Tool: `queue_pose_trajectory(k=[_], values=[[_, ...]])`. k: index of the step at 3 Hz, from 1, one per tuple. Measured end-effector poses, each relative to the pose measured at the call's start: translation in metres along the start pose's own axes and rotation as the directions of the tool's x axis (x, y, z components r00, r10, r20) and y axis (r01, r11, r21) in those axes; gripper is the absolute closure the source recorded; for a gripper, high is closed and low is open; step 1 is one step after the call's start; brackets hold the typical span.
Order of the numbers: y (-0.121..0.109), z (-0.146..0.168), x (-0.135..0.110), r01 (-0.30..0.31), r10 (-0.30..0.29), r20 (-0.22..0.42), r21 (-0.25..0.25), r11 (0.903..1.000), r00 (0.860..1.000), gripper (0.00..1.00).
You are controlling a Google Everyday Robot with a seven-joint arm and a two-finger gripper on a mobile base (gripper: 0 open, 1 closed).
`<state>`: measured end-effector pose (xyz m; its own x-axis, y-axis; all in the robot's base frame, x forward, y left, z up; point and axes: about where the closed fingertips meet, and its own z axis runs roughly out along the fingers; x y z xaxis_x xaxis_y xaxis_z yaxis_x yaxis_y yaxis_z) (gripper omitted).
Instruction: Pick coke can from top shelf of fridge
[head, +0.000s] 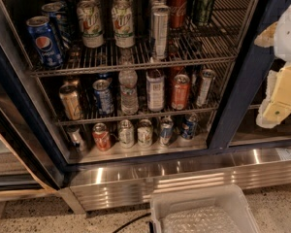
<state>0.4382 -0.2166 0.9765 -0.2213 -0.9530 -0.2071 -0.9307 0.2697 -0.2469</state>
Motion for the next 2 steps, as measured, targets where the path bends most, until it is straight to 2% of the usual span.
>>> queue_pose_trajectory(k=[2], values=[[-0.0014, 0.0001, -0.0027, -0.003, 0.003, 0.011, 0.001, 1.0000, 1.000, 0.00]])
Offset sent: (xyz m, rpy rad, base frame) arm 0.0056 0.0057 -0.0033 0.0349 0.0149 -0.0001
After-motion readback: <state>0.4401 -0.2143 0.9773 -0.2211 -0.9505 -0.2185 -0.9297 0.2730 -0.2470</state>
